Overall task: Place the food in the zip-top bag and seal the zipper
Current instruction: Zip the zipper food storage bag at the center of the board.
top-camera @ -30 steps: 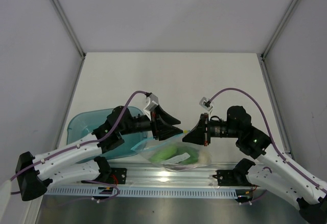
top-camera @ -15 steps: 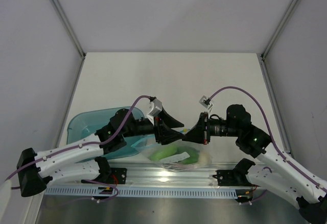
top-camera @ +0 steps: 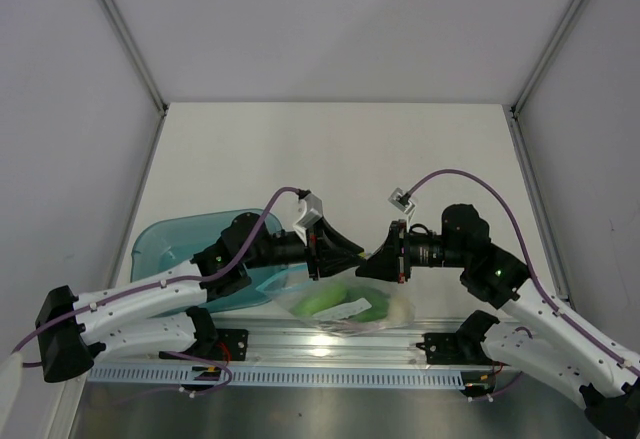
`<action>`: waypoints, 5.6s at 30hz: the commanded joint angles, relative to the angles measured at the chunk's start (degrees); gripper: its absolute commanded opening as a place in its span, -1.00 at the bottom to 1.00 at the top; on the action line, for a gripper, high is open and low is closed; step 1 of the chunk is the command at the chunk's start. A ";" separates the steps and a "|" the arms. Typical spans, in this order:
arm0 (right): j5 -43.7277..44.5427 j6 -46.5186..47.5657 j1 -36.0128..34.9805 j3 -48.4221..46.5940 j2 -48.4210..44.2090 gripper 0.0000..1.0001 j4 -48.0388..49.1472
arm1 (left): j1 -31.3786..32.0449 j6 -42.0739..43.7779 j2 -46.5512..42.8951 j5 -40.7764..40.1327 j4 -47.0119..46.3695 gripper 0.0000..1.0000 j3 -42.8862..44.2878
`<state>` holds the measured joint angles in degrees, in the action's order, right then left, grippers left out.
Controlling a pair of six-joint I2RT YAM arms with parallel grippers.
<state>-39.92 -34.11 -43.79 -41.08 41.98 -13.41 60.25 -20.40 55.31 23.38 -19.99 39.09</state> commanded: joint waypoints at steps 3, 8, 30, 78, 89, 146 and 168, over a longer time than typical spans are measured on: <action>-1.04 -0.43 -0.59 -2.69 0.04 -1.00 1.28 | 0.40 0.98 -0.55 -0.70 -2.69 -0.44 0.20; -0.86 -0.78 -0.77 -2.86 -0.32 -1.00 1.46 | 0.40 0.72 -0.29 -0.17 -2.60 -0.69 0.20; 5.03 -2.63 -0.77 -0.84 -3.83 -1.00 9.01 | -2.41 -5.79 2.17 9.14 3.46 -0.99 2.31; 20.49 8.09 -1.12 -6.82 -5.15 -1.00 -1.97 | -6.11 -8.60 2.00 11.52 6.54 -0.99 0.28; 20.93 10.46 -1.03 -7.52 -6.20 -1.00 -5.04 | -6.55 -7.81 -0.72 10.90 9.44 -0.99 -0.86; 5.12 21.01 7.49 -15.95 2.40 -1.00 -18.22 | -9.45 -6.14 -7.06 13.80 15.05 -0.99 -2.00; 1.78 33.84 -1.29 -35.74 21.30 0.07 -37.83 | -9.62 -5.26 -6.88 17.40 17.00 -0.99 0.64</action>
<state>-38.26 -2.44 -43.59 -74.50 61.84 -46.76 51.07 -25.45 48.69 39.00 -1.04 37.58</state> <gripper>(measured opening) 0.540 0.025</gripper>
